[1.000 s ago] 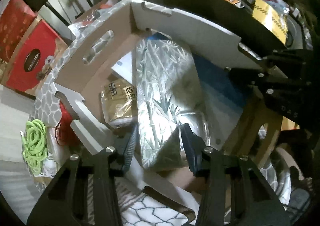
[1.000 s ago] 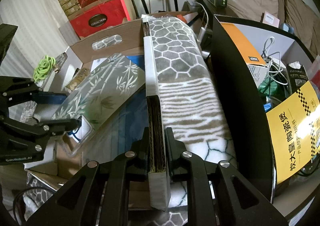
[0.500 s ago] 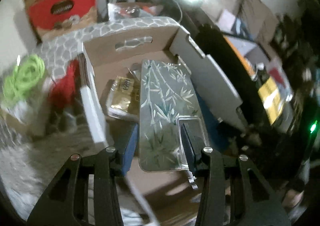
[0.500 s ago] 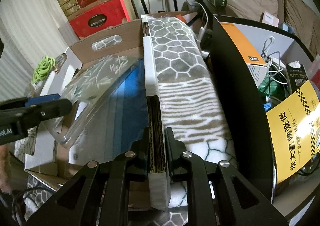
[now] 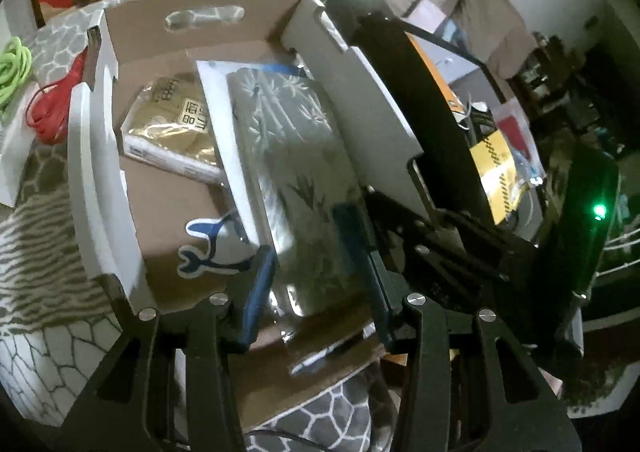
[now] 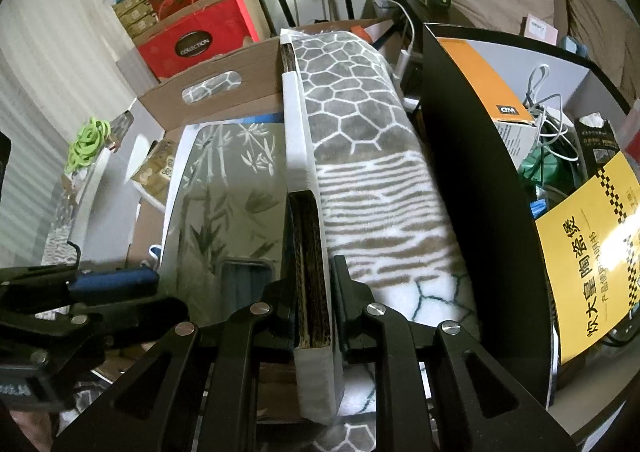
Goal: Organize objects
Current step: 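Move the left tool to the green cable and close on it, then lift the green cable with the left tool and drop it into the box, then move the left tool to the red cable and grasp it, then carry the red cable into the box and open the left tool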
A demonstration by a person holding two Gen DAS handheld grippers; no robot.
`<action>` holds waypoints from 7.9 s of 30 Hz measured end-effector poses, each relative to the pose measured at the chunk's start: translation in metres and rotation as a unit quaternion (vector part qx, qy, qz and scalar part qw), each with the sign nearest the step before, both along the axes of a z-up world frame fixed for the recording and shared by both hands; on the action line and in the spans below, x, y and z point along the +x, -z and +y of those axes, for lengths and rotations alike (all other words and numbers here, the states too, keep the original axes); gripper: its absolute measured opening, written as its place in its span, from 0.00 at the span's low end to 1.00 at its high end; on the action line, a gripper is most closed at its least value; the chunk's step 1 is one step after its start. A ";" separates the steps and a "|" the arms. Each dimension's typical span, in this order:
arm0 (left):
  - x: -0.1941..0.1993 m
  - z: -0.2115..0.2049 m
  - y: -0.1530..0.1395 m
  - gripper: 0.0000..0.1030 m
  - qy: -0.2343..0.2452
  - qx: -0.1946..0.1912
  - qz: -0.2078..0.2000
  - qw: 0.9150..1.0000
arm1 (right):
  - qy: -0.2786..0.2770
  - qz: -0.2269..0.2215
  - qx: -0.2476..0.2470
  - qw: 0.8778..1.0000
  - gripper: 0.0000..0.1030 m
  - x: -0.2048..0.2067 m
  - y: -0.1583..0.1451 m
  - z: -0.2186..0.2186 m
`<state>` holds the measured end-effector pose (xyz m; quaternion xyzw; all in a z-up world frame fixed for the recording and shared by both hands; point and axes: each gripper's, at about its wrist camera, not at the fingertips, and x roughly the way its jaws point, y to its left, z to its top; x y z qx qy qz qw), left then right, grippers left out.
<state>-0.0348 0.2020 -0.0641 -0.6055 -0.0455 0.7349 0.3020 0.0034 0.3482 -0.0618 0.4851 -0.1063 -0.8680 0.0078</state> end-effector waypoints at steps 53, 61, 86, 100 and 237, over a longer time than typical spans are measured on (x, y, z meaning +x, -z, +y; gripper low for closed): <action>-0.144 -0.201 -0.029 0.13 -0.173 -0.077 0.133 0.973 | -0.007 -0.006 0.010 1.000 0.16 -0.002 0.002 0.002; -0.108 -0.174 -0.086 0.11 -0.095 -0.009 0.186 0.978 | -0.007 -0.006 0.010 1.000 0.16 -0.001 0.003 0.002; -0.016 -0.029 -0.067 0.14 0.205 -0.058 0.213 0.954 | -0.006 -0.004 0.002 1.000 0.17 -0.003 0.003 0.003; -0.026 -0.035 -0.050 0.64 0.130 -0.129 0.213 0.960 | -0.006 -0.004 0.001 1.000 0.17 -0.004 0.003 0.003; -0.103 -0.085 -0.095 0.14 0.071 -0.043 0.234 0.969 | -0.009 -0.011 0.004 1.000 0.19 -0.005 0.004 0.000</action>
